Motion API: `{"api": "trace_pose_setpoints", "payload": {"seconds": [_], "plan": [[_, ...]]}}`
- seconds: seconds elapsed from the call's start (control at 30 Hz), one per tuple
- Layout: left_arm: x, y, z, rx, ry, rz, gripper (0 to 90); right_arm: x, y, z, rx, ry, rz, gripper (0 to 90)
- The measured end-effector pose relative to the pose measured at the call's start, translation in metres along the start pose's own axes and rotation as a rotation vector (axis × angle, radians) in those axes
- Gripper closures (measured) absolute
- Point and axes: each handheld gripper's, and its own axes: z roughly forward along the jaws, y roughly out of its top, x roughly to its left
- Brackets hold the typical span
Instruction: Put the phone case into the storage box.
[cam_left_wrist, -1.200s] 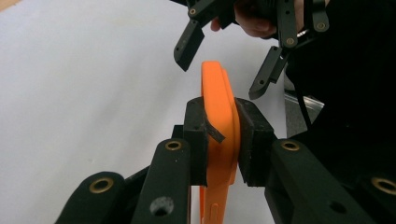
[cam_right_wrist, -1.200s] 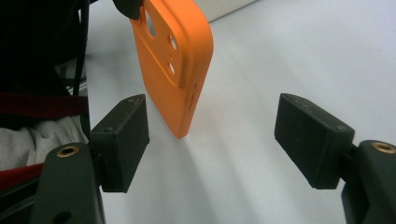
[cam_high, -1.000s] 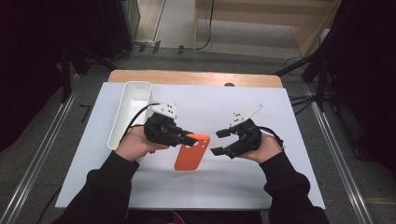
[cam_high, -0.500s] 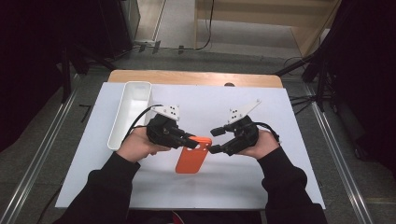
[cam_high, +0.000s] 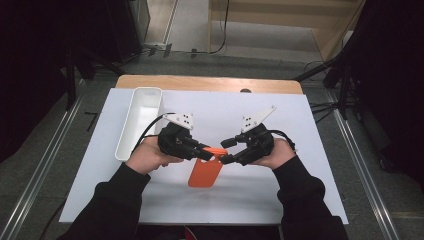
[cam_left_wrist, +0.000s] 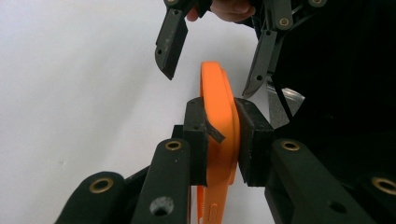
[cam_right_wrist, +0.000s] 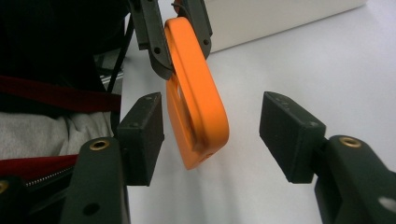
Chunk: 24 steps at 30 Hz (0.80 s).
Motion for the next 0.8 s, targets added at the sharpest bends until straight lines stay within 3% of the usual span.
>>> {"api": "trace_pose_setpoints", "payload": {"seconds": [0.2,0.47,0.8], "plan": [[-0.0002,-0.0005,0.0000,-0.004,-0.011,0.005,76.0,-0.0014,-0.0014,0.0006,-0.011,0.028,0.007,53.5],[-0.0011,-0.0005,0.0021,0.009,-0.024,0.014,75.9,-0.0014,-0.0041,0.0024,-0.018,0.077,-0.021,69.4],[0.0021,-0.0020,0.0022,0.005,-0.045,0.005,74.1,-0.0007,-0.0057,0.0024,-0.015,0.114,-0.012,73.7]]}}
